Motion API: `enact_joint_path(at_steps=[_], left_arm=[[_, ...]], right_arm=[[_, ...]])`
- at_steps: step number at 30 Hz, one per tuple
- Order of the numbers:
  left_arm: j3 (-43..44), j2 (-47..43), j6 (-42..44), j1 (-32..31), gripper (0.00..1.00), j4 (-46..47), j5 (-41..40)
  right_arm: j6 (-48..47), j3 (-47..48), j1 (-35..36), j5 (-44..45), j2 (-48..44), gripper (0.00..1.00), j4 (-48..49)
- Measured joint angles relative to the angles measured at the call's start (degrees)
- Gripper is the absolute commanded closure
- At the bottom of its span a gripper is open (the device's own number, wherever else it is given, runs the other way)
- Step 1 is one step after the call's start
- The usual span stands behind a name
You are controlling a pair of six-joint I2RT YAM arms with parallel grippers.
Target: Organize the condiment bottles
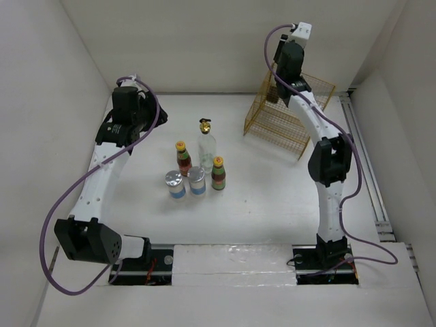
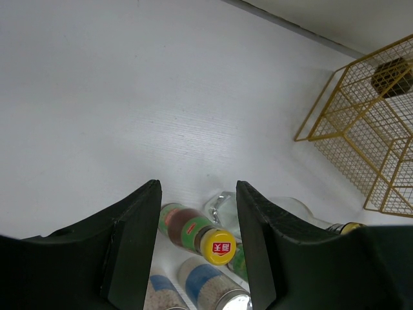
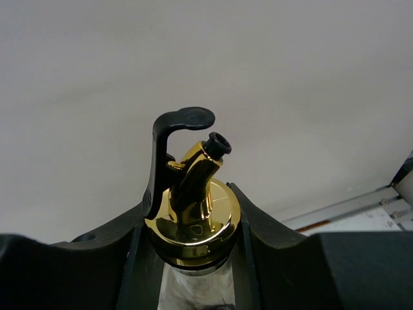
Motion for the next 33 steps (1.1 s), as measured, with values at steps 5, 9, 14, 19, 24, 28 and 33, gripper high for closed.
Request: enact_joint_path(at_steps=[5,9,14,19,24,28,33], left_arm=[[-0.09,0.00,-0.11,0.00,0.54,0.00,0.28],[-0.42,0.00,-0.26,-0.02,0.54,-0.04,0.42],[-0.46,0.00,-0.39,0.00,0.54,-0.04,0.50],[-0.46,0.00,-0.39,0.00,0.54,0.00,0.68],[-0.48,0.00,-0.42,-0.02,0.54,0.02,1.14],[-0.46,0.00,-0.42,-0.02,0.54,0.04,1.42],[-0.22,0.02,-0.39,-0.02,0.58,-0.02,1.42]], right_arm=[[0.09,-3.52,0.26,-0.15,0.00,0.97,-0.02],[0.98,-5.70,0.13,-0.22,0.00,0.91,0.13],[2.49,-10.12,-0.20,-0.17,-0.17,0.78,0.48],[3.87,-13.29,-0.31,-0.44,-2.38,0.38,1.31],[4.83,-13.03,-0.31,-2.03,-4.66,0.15,0.70],[5.07,-11.56,-0.31,-4.98,-7.85,0.02,-1.79],[4.20,-16.06,0.76,-9.29,-18.82,0.64,-4.81]])
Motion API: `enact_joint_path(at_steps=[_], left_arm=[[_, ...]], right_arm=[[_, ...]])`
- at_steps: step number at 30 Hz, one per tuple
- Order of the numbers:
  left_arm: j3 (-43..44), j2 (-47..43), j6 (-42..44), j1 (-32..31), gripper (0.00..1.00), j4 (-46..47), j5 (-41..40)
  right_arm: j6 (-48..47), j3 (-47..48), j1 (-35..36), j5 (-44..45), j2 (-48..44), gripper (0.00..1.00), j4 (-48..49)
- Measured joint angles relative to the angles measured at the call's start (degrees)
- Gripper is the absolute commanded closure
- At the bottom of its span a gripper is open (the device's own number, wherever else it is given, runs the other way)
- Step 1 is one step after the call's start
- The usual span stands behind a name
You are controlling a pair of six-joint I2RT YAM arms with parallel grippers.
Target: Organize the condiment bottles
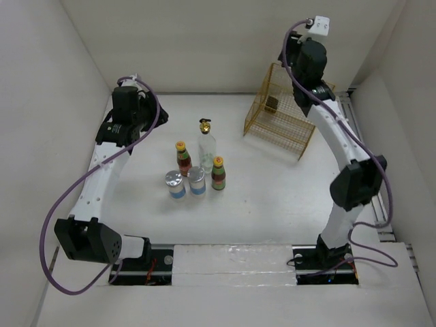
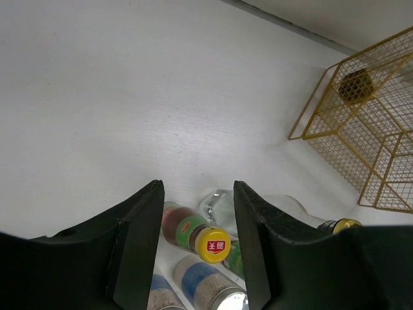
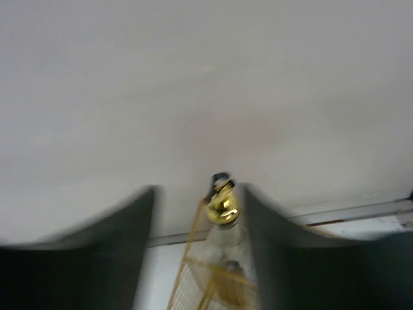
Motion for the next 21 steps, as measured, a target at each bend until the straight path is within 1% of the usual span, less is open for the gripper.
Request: enact_joint_path(at_steps=[1,2,3,4,6,8,9,10,11,12,14,16,18,21], left_arm=[[0.17,0.04,0.02,0.00,0.63,0.00,-0.04],[0.83,0.24,0.07,0.00,0.75,0.00,-0.11],[1.49,0.44,-0.04,0.00,0.86,0.02,-0.31],[2.27,0.66,0.00,0.00,1.00,-0.02,-0.61],[4.17,1.27,0.28,0.00,1.00,0.02,-1.09],[6.19,1.97,0.28,0.00,1.00,0.09,-1.42],[6.99,2.23,0.31,0.00,0.97,0.17,-1.49],[7.58,2.36,0.31,0.00,0.92,0.26,-1.57],[7.96,2.47,0.33,0.00,0.87,0.26,-1.70],[8.28,2.58,0.31,0.00,0.80,0.24,-1.75],[8.68,2.78,0.28,0.00,0.76,0.28,-1.92],[8.68,2.97,0.22,0.00,0.73,0.24,-1.90],[8.68,3.19,0.15,0.00,0.73,0.20,-1.84],[8.68,3.28,0.09,0.00,0.73,0.20,-1.70]], right_arm=[[-0.33,-3.32,0.55,-1.18,-3.80,0.82,0.28],[-0.20,-7.30,1.27,-2.91,-7.98,0.92,0.24],[-0.35,-11.19,2.32,-4.50,-12.07,0.97,0.09],[-0.15,-16.74,4.04,-6.64,-17.42,1.00,0.42],[-0.13,-22.80,7.08,-8.76,-23.10,1.00,0.00],[-0.50,-30.10,12.17,-11.41,-28.76,0.82,-0.20],[-0.61,-33.77,14.64,-13.42,-31.08,0.69,-0.63],[-0.85,-36.89,17.07,-15.82,-32.92,0.54,-1.38],[-0.96,-39.32,19.04,-18.34,-33.99,0.32,-2.14],[-1.29,-41.29,20.63,-20.90,-34.56,0.26,-2.75],[-1.99,-43.82,22.47,-25.33,-34.45,0.17,-3.65],[-2.62,-44.59,23.56,-28.35,-33.22,0.14,-4.33],[-3.23,-44.57,24.59,-30.53,-31.26,0.11,-4.11],[-4.20,-43.91,25.90,-32.59,-27.74,0.10,-3.30]])
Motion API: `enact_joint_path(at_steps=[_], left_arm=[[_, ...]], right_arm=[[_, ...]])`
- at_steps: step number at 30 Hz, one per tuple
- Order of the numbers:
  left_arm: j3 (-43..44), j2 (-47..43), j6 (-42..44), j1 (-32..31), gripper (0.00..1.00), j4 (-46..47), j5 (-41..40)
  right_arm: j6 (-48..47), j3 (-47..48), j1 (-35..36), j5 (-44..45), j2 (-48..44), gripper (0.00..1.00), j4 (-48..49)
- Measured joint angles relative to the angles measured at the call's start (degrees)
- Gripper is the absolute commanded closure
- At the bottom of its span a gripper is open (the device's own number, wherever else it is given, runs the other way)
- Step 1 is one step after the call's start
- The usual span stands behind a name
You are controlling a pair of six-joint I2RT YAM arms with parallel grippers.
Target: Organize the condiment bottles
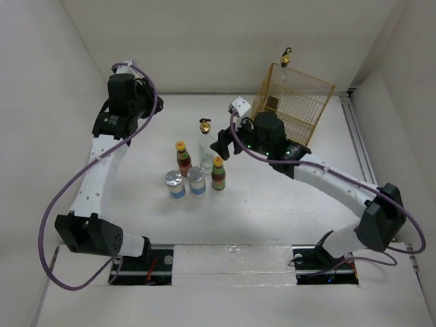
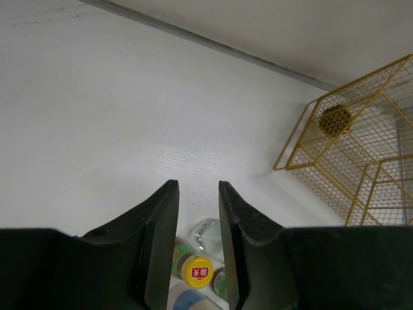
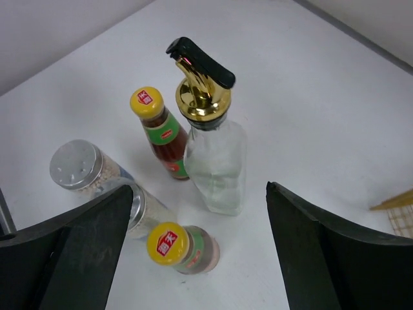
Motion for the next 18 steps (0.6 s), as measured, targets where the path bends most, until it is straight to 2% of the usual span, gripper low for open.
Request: enact_joint_path(at_steps=[11,18], left_arm=[[-0.02,0.00,-0.09,0.00,0.73,0.04,0.70],[-0.61,0.00,-0.09,0.00,0.73,0.17,1.66]], right_arm=[[-1.81,7.61,1.07,-1.92,14.10,0.10,5.70],[-2.36,8.39,2.05,1.79,18.12,0.22,9.99]])
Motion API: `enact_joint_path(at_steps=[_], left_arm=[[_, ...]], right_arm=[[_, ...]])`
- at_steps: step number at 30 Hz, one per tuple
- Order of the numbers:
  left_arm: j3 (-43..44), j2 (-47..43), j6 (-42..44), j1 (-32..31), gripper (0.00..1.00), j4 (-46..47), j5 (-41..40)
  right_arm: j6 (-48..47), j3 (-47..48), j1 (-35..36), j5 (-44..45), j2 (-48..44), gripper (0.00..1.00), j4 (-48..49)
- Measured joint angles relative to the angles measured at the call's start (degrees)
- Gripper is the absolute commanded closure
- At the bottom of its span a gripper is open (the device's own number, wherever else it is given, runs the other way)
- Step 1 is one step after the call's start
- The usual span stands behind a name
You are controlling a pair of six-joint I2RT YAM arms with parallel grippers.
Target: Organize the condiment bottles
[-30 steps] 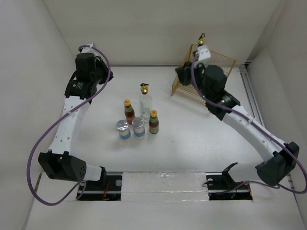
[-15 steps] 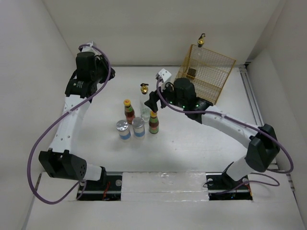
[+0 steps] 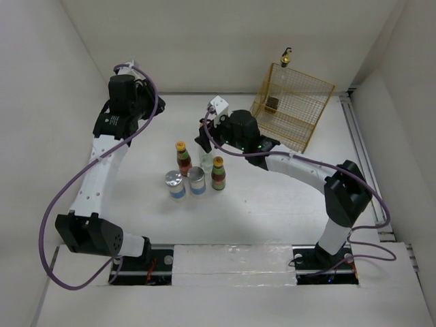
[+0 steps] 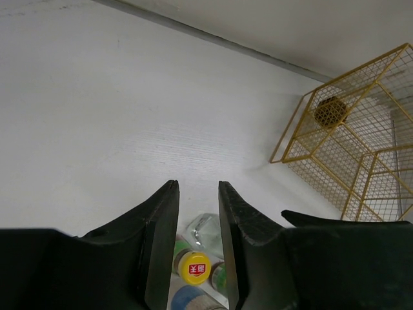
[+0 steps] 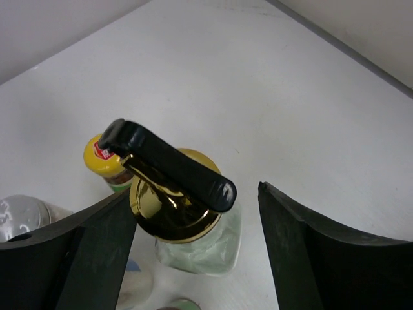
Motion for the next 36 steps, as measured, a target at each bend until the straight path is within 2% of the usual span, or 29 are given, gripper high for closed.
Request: enact_joint_path(at_steps=[2,5,6,7,9,10,14,19,25,30,36], left_arm=[[-0.72,-0.02,-0.04,0.00,0.73,0.35,0.57],[-2.49,-0.02,-0.24,0.00,0.72,0.76,1.27],[-3.02,-0.02,-0.26,0.00,0.72,0.70,1.55],[-3.43,-0.02,-0.35,0.00,0.72,0.70,1.81],[-3.78,-0.02,-0.46,-0.02,0.72,0.52,1.90],[-3.78,-0.02,-0.48,-0.07,0.72,0.57,1.92],[-3.80,-0.02,-0.50,-0.11,0.72,0.87,1.99],[-3.82,-0.04,-0.52,-0.11,0.72,1.44,2.05],[-3.82,-0.04,-0.52,-0.11,0.72,1.57,2.23],[-3.82,-0.04,-0.72,-0.11,0.72,1.92,2.27],[-4.17,-0.04,-1.05,-0.11,0.72,2.34,2.64]], right_arm=[[-0.02,0.00,0.57,1.90,0.55,0.26,1.68],[-0.20,-0.02,1.38,3.93,1.09,0.42,4.26],[-0.17,-0.02,1.70,4.44,1.27,0.50,4.92],[-0.24,0.00,1.99,4.87,1.36,0.63,5.44],[-0.26,0.07,2.03,5.97,1.53,0.73,5.90],[-0.09,0.17,2.10,6.34,1.66,0.81,6.10],[-0.17,1.97,2.32,8.24,1.84,0.91,3.80],[-0.26,9.29,0.57,9.09,1.84,0.93,-1.86],[-0.07,19.89,-5.18,9.99,-0.68,0.99,-5.95],[0.24,26.71,-10.93,15.23,-4.39,1.00,-11.43],[0.31,39.52,-20.06,21.68,-3.72,1.00,-20.41]])
